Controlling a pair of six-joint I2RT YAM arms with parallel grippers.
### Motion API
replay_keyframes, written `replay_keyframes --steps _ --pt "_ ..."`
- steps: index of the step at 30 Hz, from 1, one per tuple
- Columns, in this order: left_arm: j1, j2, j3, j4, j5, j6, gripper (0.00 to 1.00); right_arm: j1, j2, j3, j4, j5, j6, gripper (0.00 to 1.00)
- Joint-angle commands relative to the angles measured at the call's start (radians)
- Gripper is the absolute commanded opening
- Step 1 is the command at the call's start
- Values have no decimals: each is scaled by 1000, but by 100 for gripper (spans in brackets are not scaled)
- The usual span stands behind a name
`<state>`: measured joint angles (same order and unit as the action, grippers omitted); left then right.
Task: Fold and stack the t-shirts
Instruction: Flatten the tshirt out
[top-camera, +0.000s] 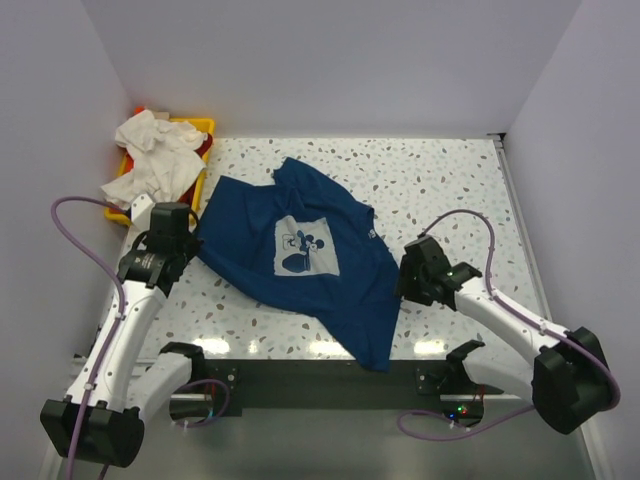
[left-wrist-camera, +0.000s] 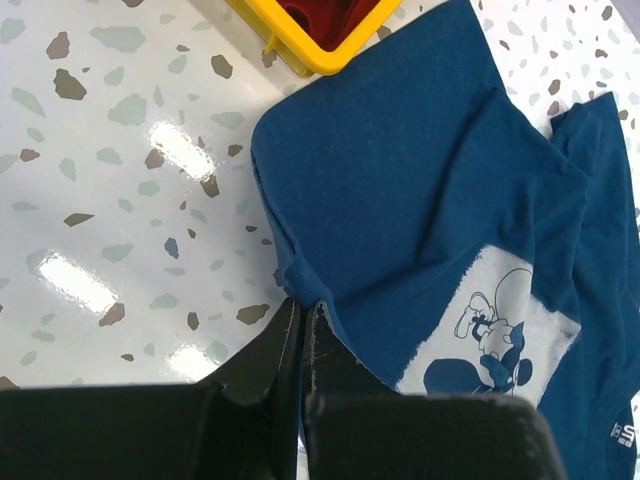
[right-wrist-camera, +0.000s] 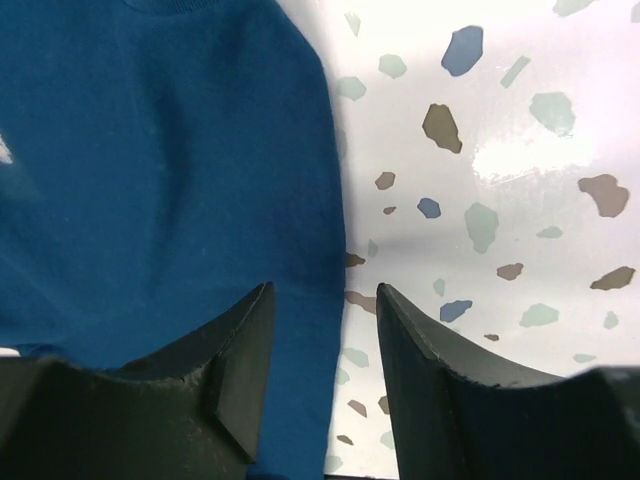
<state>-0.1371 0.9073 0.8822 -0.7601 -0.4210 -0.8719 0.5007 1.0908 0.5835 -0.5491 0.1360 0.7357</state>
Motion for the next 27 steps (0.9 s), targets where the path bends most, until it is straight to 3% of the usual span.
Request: replay_keyframes --steps 1,11,18,22,23,25,27 --pt "10 -21 -18 56 14 25 0 -5 15 -36 78 -29 7 50" --pt "10 -41 -40 74 19 37 0 -5 69 -82 176 -62 54 49" --pt "10 -39 -57 81 22 40 0 -5 96 -102 213 -61 62 41" --pt "10 -45 -68 85 22 42 0 -7 98 -96 216 -61 62 23" --pt "10 -48 -72 88 24 42 0 -5 95 -90 210 -58 57 14" --pt "8 -56 -72 88 27 51 0 -5 80 -61 180 -46 45 4" --pt "10 -68 -66 91 27 68 0 -5 34 -6 127 -32 34 0"
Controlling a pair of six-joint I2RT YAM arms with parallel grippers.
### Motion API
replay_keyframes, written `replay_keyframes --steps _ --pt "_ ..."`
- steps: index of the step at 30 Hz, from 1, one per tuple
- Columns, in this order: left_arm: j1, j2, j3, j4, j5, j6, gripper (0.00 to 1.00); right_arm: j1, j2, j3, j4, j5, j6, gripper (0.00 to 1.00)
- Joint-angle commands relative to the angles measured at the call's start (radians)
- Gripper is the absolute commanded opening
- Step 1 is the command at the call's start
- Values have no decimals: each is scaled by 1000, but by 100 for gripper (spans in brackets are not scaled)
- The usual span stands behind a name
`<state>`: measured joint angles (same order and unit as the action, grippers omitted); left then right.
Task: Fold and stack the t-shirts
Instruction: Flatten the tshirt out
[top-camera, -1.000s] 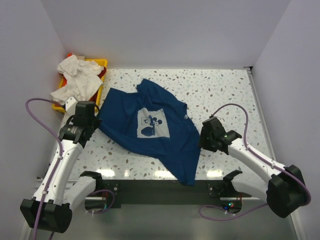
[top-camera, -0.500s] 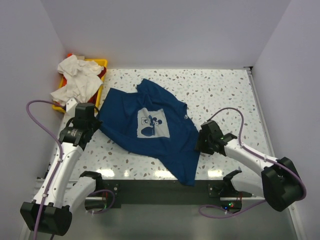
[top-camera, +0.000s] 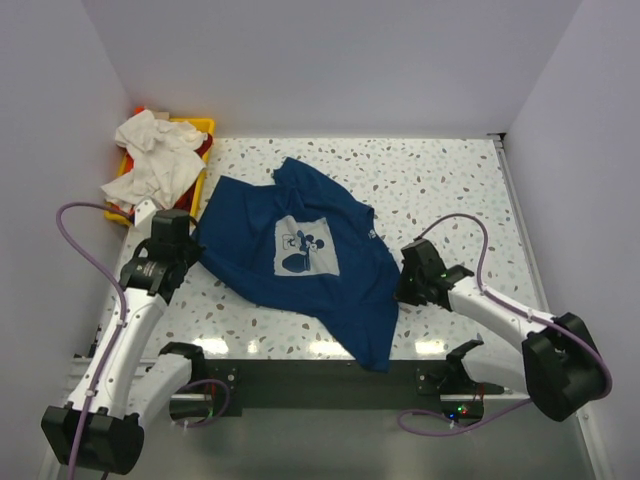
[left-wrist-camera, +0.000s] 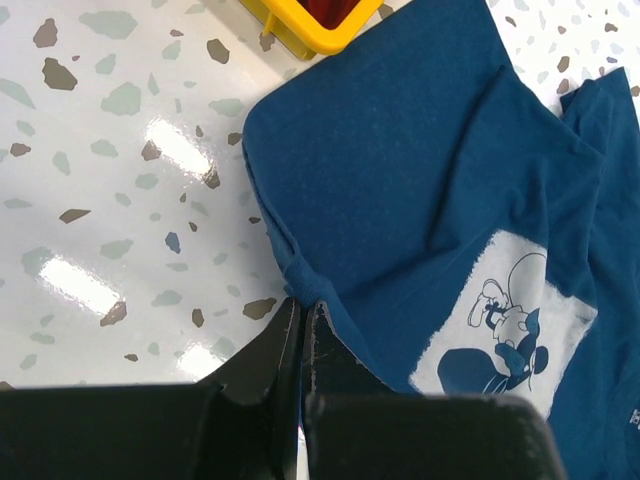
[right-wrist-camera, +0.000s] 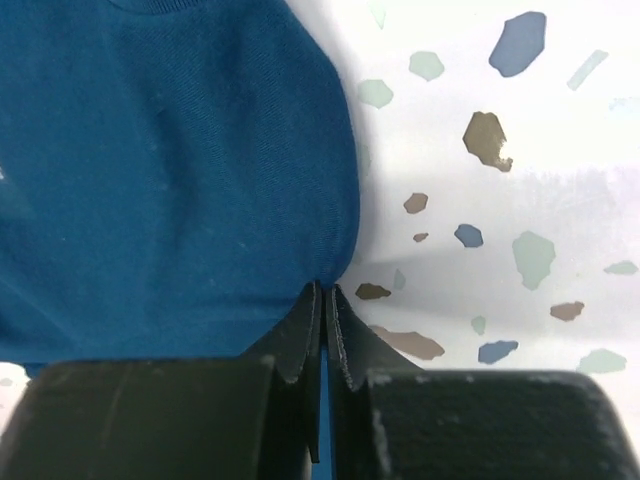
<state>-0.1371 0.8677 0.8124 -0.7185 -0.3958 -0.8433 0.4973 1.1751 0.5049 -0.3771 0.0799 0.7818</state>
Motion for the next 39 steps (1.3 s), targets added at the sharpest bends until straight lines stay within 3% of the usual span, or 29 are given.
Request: replay_keyframes --steps 1,9,24,29,36,39 --pt "10 -35 7 50 2 46 0 -2 -67 101 -66 43 -28 0" --pt "10 -75 194 70 17 124 0 -49 -210 496 -294 138 -122 0" --pt "10 -1 818 8 129 154 0 -88 -123 1447 -646 326 -251 0" --pt "10 82 869 88 132 164 0 -88 -43 1563 -588 366 -302 0" --pt "8 221 772 333 152 165 0 -101 104 1471 -304 399 -355 0" --pt "10 345 795 433 164 180 0 -167 205 1494 -211 315 -323 0"
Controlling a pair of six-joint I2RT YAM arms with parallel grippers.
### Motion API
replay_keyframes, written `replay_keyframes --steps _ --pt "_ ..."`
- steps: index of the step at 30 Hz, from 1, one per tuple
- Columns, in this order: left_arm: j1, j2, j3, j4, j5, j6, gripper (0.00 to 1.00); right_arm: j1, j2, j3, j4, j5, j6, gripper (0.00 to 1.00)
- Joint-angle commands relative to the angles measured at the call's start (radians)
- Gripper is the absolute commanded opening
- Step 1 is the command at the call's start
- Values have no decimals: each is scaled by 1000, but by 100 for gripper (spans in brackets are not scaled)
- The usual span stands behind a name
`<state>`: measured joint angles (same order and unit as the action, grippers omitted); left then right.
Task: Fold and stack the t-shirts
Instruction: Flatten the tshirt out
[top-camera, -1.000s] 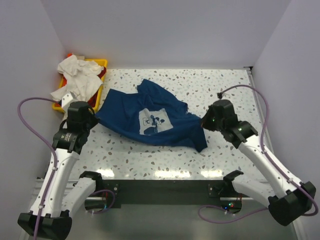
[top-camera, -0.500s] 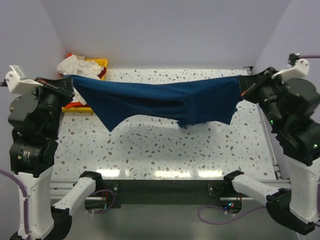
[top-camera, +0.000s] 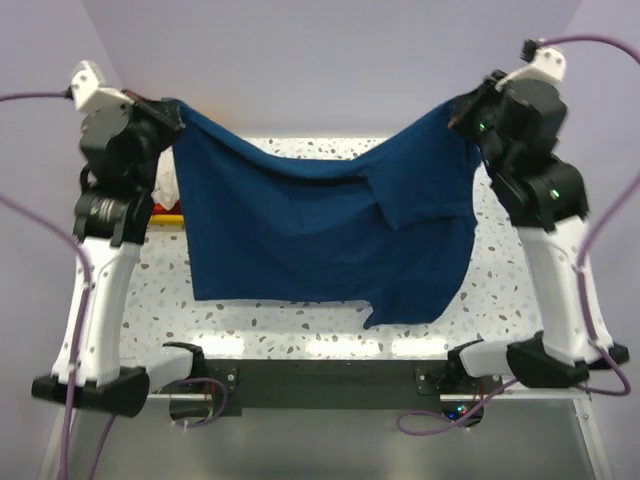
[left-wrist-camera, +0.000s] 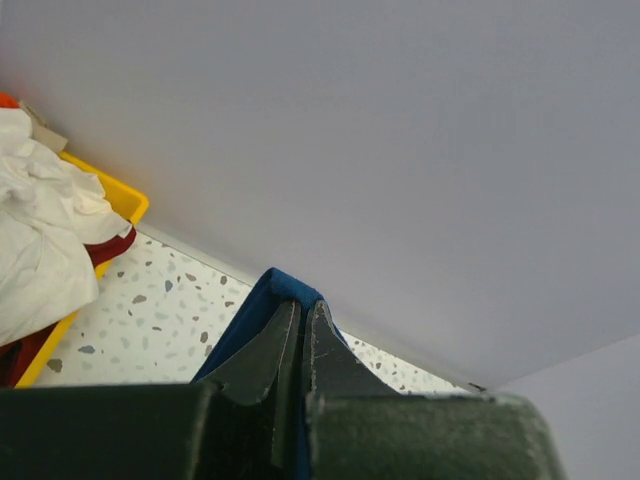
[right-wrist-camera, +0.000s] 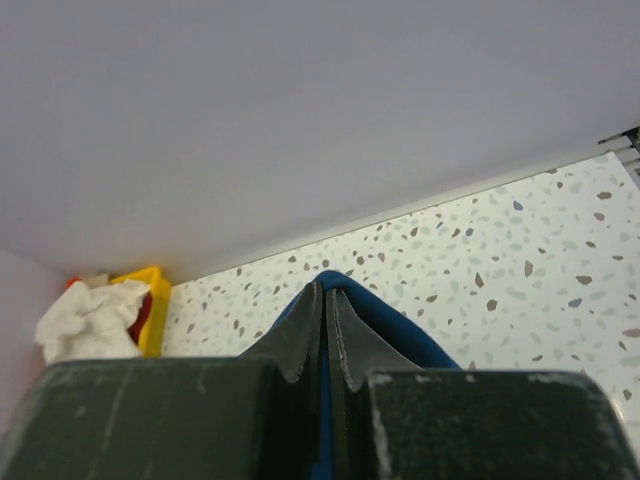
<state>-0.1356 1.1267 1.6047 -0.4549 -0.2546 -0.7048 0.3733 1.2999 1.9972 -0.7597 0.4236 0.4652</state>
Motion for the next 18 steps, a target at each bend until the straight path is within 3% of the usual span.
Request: replay_keyframes --steps 1,7,11,14,18 --pt "8 158 38 214 26 48 0 -88 135 18 207 -60 9 0" --pt "53 469 378 217 112 64 0 -220 334 260 263 -233 87 0" --pt "79 536 524 191 158 59 0 -269 361 405 241 -289 122 0" --pt "97 495 505 168 152 59 0 -304 319 379 208 -319 132 0" --pt "106 386 251 206 156 42 0 -317 156 134 209 -322 128 0"
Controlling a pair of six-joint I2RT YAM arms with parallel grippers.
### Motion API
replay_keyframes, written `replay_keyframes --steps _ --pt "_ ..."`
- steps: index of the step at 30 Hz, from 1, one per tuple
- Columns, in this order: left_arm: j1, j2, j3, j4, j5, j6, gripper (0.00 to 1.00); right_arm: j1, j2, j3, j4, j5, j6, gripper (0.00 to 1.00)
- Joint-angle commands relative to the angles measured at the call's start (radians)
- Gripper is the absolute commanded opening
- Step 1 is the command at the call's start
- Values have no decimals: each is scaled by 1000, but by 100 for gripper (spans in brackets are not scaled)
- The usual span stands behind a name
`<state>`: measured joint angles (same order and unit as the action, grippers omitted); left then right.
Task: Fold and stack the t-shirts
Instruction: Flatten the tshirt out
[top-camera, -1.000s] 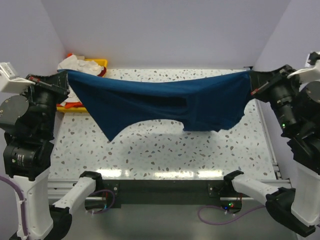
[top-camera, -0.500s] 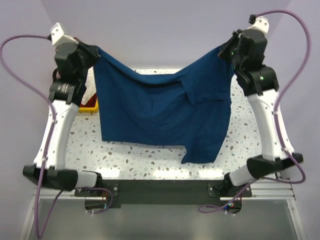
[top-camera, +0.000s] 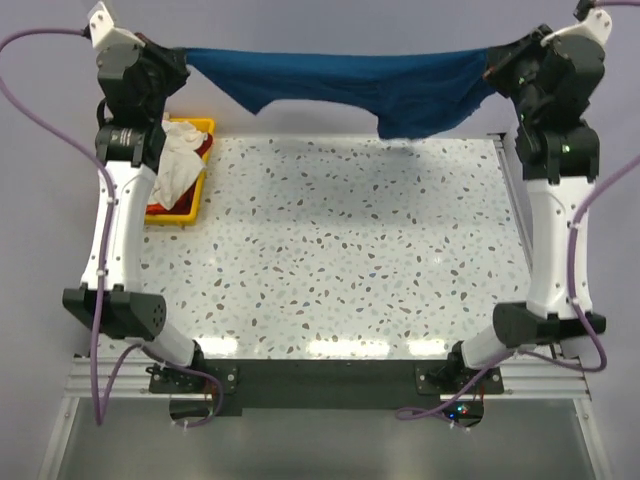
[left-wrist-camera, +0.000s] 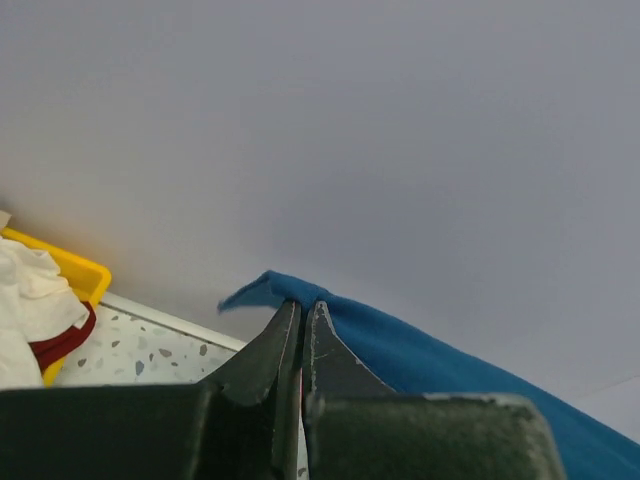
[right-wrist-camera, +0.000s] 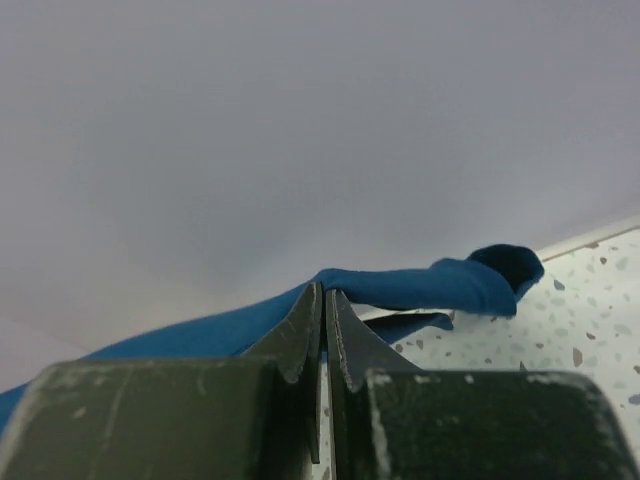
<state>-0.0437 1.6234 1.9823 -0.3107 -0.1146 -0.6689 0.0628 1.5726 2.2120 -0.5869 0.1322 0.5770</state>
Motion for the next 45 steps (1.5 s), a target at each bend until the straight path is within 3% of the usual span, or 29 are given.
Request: replay_keyframes --steps 1,4,7,10,13,15,17,19,20,23,28,33,38,45 --pt "15 -159 -181 67 16 -6 0 -9 -140 -203 33 -42 17 0" --pt "15 -264 -440 113 20 -30 0 -12 -233 -392 15 -52 17 0" --pt "15 -336 -698 154 27 -79 0 -12 -313 -737 22 -34 11 0" --pt "15 -361 -920 185 52 -107 0 -18 -344 -932 48 1 15 1" --pt "15 -341 -1120 246 90 -170 0 -26 -339 -1209 137 -25 37 11" --pt "15 -303 -1219 258 96 -193 0 -31 -290 -1270 159 -54 43 13" --pt "13 -289 -1289 265 96 -208 0 -32 -252 -1325 179 -66 40 33" --pt "13 -293 -1323 263 76 -201 0 -32 -258 -1371 171 -78 32 46" --pt "13 -299 -1335 257 70 -202 0 -34 -273 -1396 174 -78 29 59" --pt "13 -339 -1384 240 56 -207 0 -32 -385 -1500 171 -89 38 76" --pt "13 -387 -1429 223 30 -210 0 -31 -659 -1681 119 -173 83 77" --pt "13 -414 -1442 211 1 -196 0 -23 -836 -1775 39 -206 96 74" --pt "13 -441 -1455 208 -7 -192 0 15 -835 -1819 24 -240 126 67" --pt "13 -447 -1475 219 -17 -184 1 291 -789 -1807 24 -54 240 62"
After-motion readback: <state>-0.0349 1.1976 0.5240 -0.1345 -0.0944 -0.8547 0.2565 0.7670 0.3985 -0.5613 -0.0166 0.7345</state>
